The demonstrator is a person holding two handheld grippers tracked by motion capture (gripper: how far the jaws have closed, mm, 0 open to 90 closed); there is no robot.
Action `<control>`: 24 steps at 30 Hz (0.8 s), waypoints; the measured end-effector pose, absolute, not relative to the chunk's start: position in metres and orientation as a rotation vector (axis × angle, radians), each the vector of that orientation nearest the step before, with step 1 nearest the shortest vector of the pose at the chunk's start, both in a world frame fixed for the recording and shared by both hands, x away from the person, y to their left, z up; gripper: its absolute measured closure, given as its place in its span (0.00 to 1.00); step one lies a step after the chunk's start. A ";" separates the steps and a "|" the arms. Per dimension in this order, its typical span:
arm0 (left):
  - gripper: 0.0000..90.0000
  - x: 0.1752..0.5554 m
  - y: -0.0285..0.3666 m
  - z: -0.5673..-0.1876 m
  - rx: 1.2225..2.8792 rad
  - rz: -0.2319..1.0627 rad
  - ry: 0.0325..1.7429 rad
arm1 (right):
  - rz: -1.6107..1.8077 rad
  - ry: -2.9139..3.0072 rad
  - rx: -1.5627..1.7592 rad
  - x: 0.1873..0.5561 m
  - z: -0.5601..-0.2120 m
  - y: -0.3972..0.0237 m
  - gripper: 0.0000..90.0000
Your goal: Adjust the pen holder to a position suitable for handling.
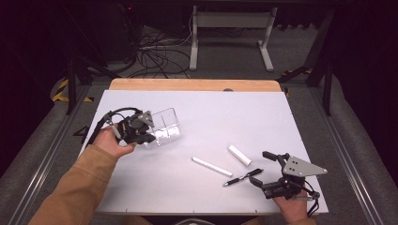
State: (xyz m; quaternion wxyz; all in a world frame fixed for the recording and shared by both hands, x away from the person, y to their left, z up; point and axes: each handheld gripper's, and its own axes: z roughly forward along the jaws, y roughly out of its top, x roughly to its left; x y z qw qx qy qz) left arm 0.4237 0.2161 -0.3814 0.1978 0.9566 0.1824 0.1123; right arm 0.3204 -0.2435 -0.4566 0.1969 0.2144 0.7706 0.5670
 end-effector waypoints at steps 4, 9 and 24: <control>0.97 0.429 0.196 -0.379 2.690 0.294 0.411 | 1.592 2.153 0.602 0.320 -0.456 -0.245 0.05; 0.97 0.435 0.174 -0.379 2.719 0.262 0.299 | 1.593 2.147 0.607 0.318 -0.457 -0.248 0.05; 0.97 0.453 0.138 -0.389 2.774 0.173 0.091 | 1.566 2.109 0.665 0.299 -0.459 -0.262 0.05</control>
